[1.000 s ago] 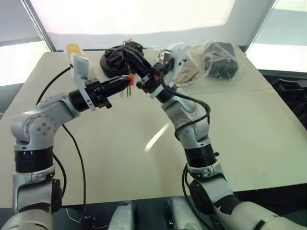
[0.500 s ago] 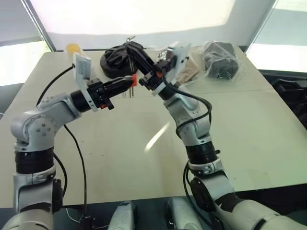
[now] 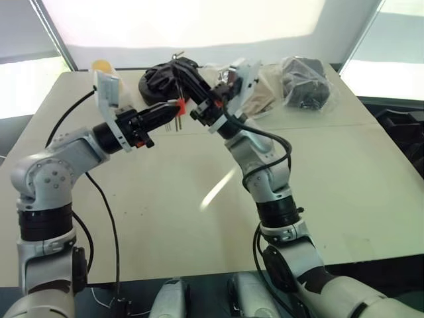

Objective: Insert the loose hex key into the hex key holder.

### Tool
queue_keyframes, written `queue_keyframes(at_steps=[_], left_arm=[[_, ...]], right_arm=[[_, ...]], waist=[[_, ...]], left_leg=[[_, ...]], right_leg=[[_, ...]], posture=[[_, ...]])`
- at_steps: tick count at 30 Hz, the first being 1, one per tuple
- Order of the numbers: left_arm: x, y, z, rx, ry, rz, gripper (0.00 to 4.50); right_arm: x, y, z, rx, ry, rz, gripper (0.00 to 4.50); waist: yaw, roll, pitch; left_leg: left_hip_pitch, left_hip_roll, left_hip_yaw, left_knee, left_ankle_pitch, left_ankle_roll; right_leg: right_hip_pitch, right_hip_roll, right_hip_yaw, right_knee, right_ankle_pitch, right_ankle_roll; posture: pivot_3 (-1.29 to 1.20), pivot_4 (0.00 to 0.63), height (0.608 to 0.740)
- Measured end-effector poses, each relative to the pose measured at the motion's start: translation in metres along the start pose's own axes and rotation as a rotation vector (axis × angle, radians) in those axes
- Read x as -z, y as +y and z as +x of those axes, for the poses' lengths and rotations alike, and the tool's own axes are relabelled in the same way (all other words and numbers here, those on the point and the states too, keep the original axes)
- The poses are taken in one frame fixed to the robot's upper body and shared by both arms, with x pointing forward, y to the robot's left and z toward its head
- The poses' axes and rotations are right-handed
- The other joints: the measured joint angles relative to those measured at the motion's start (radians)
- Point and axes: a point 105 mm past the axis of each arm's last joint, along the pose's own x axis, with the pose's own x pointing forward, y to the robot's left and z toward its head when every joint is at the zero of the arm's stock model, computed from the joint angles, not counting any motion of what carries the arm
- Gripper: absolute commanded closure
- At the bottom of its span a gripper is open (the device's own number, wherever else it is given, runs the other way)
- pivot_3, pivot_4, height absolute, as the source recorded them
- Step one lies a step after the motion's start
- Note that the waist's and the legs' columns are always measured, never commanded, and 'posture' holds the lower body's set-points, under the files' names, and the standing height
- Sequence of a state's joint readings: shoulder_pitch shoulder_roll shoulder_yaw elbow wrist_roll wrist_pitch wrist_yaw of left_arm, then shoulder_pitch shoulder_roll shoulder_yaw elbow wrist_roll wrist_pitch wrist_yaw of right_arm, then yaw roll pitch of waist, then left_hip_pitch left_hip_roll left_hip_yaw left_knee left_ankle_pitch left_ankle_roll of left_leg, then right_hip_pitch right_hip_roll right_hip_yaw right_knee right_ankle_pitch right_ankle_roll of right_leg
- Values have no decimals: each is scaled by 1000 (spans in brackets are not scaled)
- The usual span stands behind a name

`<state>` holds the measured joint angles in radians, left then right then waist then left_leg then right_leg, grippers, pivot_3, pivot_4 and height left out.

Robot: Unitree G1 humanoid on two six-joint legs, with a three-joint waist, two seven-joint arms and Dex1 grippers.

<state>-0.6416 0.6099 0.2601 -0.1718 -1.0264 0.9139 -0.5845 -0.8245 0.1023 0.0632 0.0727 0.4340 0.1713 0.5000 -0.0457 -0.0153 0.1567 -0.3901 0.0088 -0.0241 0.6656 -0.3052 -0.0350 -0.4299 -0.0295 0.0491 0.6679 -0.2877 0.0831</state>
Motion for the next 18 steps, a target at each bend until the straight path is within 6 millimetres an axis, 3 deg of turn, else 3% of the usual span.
queue_keyframes(at_steps=[18], left_arm=[[-1,0,1,-9,-15,-23,4280]], right_arm=[[0,0,0,-5,-1,-4,4473]], waist=[[0,0,0]], left_leg=[[0,0,0,0,0,0]], right_leg=[[0,0,0,0,0,0]], posture=[[0,150,740]])
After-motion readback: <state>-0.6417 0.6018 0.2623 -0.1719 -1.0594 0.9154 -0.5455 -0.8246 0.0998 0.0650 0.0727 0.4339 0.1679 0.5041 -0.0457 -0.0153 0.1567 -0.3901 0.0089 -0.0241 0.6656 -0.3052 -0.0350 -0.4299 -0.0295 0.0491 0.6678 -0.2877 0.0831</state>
